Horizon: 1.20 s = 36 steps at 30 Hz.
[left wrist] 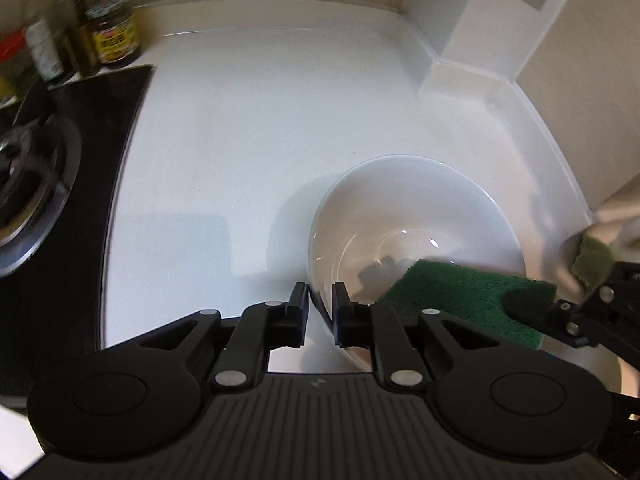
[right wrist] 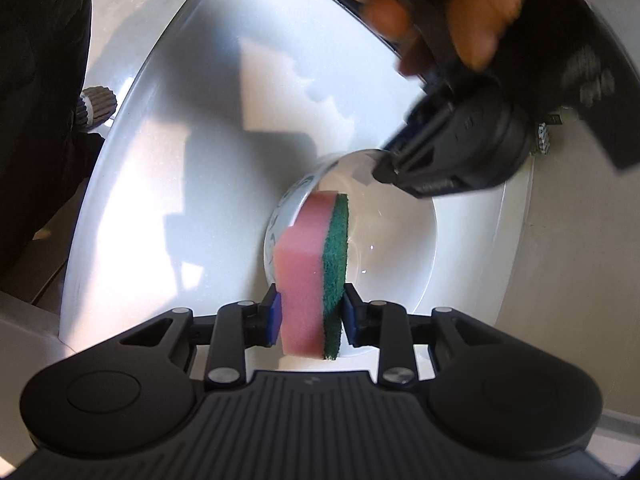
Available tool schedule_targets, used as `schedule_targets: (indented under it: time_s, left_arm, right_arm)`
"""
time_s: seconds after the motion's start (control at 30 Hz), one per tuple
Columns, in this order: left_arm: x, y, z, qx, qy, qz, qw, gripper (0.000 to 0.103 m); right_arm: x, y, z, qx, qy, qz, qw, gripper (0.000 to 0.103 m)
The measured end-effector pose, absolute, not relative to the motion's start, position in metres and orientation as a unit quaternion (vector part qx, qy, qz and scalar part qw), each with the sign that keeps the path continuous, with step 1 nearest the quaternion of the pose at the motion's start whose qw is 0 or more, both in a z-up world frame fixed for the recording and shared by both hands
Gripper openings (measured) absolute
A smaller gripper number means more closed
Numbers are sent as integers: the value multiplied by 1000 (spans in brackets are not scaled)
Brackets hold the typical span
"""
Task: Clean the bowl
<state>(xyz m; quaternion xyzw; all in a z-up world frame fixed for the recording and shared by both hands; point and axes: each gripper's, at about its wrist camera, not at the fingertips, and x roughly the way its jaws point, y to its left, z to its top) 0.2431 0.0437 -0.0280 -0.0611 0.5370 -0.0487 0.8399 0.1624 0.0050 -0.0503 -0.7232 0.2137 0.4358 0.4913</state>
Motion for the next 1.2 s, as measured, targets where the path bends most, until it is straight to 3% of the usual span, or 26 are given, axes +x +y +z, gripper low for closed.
schedule_targets:
  time_s: [0.2, 0.37, 0.73, 1.2]
  left_arm:
    - [248, 41, -28, -30, 537, -66, 840, 12]
    - [269, 31, -25, 74, 540, -116, 830, 13]
    - [241, 49, -11, -32, 532, -70, 843, 14]
    - [246, 28, -20, 46, 515, -77, 853, 7]
  right_arm:
    - [157, 9, -39, -707, 221, 459, 491, 26]
    - [159, 5, -44, -729, 205, 454, 469, 26]
    - [169, 6, -44, -732, 205, 439, 479, 26]
    - [162, 13, -33, -692, 217, 469, 504, 26]
